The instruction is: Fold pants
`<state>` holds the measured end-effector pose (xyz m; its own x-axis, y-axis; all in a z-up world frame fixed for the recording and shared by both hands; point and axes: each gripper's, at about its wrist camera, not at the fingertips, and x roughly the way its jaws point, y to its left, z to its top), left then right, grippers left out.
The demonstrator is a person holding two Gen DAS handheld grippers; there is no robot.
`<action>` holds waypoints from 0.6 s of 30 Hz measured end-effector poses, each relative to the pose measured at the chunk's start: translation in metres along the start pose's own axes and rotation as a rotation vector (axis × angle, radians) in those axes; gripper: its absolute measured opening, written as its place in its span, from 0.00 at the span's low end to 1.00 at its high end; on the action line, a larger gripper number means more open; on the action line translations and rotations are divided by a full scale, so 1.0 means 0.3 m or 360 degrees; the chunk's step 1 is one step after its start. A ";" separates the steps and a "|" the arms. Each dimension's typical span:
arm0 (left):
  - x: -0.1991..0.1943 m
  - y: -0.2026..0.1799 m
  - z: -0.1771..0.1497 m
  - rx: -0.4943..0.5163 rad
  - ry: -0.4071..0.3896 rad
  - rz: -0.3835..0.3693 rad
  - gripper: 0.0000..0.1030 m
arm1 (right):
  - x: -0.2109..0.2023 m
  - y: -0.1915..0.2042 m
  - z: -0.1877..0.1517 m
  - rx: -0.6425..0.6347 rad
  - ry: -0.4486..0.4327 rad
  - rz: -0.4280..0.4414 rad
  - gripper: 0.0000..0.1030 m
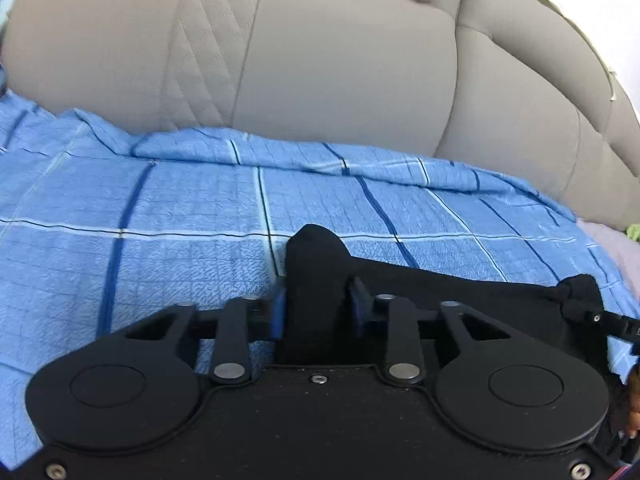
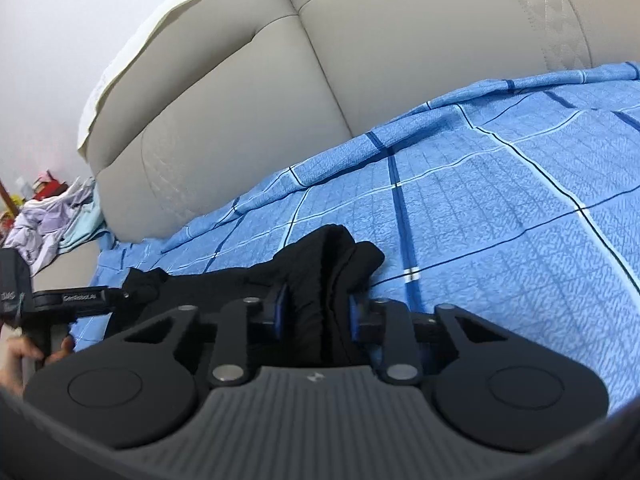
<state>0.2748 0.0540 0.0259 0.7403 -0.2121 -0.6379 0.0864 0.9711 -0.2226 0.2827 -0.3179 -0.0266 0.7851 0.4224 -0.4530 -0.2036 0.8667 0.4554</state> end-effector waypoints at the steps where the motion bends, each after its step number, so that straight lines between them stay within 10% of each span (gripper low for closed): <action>1: -0.013 -0.023 -0.001 0.0069 -0.0048 0.0054 0.21 | 0.002 0.024 0.008 -0.0041 -0.0003 -0.0019 0.28; 18: 0.222 0.150 0.221 -0.0005 -0.0121 0.0390 0.24 | 0.438 0.205 0.245 -0.0341 0.0059 -0.0145 0.29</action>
<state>0.3721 0.0909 0.0222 0.7870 0.0386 -0.6157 -0.1037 0.9921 -0.0704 0.4163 -0.2287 -0.0018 0.7847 0.3459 -0.5144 -0.2555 0.9365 0.2400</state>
